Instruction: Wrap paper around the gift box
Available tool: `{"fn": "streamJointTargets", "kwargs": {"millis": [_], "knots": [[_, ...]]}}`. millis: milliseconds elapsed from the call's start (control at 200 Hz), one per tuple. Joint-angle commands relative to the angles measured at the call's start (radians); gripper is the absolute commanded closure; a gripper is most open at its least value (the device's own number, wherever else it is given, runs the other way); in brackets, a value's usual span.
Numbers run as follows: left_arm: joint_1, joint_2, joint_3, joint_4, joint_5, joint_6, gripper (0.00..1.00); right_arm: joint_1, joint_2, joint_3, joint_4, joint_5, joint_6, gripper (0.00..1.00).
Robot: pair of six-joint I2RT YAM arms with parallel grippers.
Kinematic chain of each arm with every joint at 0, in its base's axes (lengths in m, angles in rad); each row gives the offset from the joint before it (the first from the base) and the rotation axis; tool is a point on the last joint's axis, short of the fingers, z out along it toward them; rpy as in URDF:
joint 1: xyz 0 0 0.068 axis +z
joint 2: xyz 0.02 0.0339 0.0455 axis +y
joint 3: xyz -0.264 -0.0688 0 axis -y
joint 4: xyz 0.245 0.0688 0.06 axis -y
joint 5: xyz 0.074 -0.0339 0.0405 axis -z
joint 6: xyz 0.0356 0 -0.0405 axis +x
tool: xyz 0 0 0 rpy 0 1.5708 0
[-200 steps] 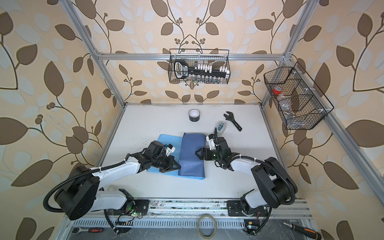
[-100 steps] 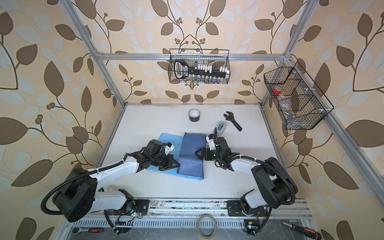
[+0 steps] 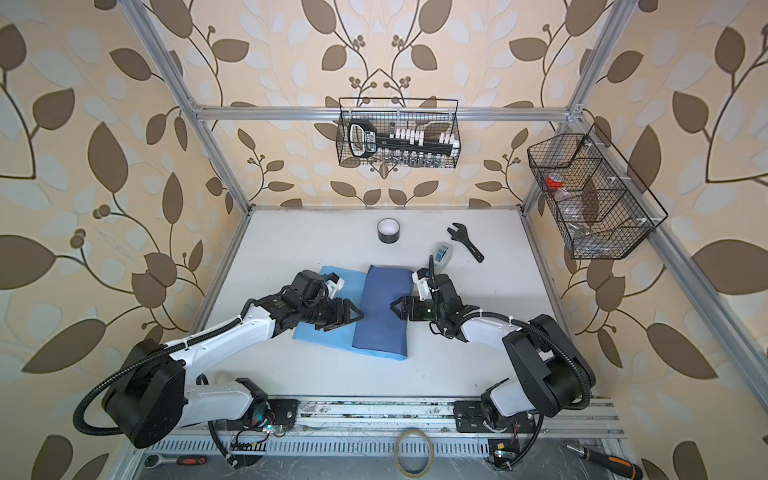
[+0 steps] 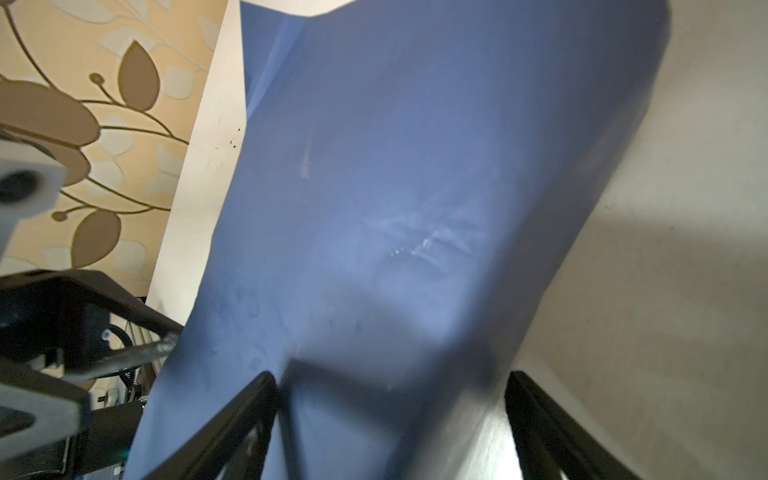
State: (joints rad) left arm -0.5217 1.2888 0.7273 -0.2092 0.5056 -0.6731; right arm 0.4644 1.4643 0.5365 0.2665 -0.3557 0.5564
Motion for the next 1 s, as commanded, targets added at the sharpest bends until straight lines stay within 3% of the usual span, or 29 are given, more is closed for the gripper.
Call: {"fn": "streamJointTargets", "kwargs": {"millis": [0, 115, 345, 645, 995], "knots": [[0.011, 0.091, 0.107, -0.004, -0.034, 0.046, 0.36, 0.002, 0.018, -0.025, -0.082, 0.044, -0.024, 0.14], [0.012, 0.224, 0.197, -0.024, -0.027, 0.074, 0.38, 0.000, 0.017, -0.025, -0.082, 0.042, -0.026, 0.14], [0.001, 0.362, 0.268, 0.001, 0.056, 0.100, 0.54, -0.015, 0.014, -0.013, -0.089, 0.028, -0.035, 0.14], [-0.001, 0.400, 0.223, 0.016, 0.047, 0.101, 0.70, -0.079, -0.022, 0.030, -0.104, -0.061, -0.030, 0.11], [-0.001, 0.415, 0.219, 0.019, 0.059, 0.107, 0.74, -0.130, 0.073, 0.105, -0.036, -0.144, 0.015, 0.09]]}}
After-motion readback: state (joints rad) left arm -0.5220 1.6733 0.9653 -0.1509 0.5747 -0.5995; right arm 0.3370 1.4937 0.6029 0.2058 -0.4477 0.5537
